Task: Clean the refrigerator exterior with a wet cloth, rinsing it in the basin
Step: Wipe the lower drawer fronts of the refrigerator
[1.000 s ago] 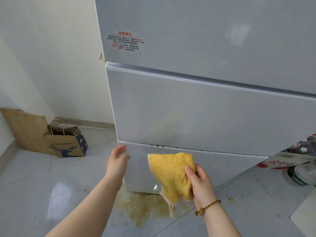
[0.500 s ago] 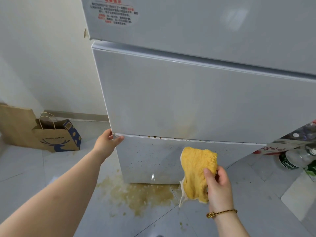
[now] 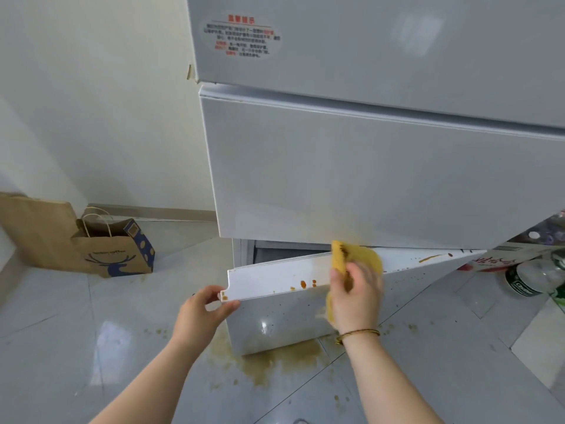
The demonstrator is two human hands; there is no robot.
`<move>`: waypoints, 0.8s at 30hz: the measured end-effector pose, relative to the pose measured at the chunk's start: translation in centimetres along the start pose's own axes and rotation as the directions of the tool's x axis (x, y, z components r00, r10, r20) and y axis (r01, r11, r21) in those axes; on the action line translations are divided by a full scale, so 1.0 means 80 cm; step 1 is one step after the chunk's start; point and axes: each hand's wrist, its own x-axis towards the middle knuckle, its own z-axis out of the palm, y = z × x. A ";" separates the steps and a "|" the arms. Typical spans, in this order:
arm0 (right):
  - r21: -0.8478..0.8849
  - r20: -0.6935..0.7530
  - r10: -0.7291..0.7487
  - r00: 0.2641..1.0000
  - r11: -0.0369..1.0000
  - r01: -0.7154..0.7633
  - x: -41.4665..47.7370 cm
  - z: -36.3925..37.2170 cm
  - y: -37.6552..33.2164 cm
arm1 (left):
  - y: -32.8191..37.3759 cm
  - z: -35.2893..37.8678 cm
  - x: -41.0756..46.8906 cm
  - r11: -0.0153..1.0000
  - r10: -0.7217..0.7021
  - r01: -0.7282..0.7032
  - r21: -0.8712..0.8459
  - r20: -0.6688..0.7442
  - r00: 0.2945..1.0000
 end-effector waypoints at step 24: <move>-0.435 0.429 -0.200 0.881 0.809 0.395 0.001 0.009 0.059 | 0.016 0.044 -0.058 0.835 0.367 -0.233 0.499 -0.189 0.911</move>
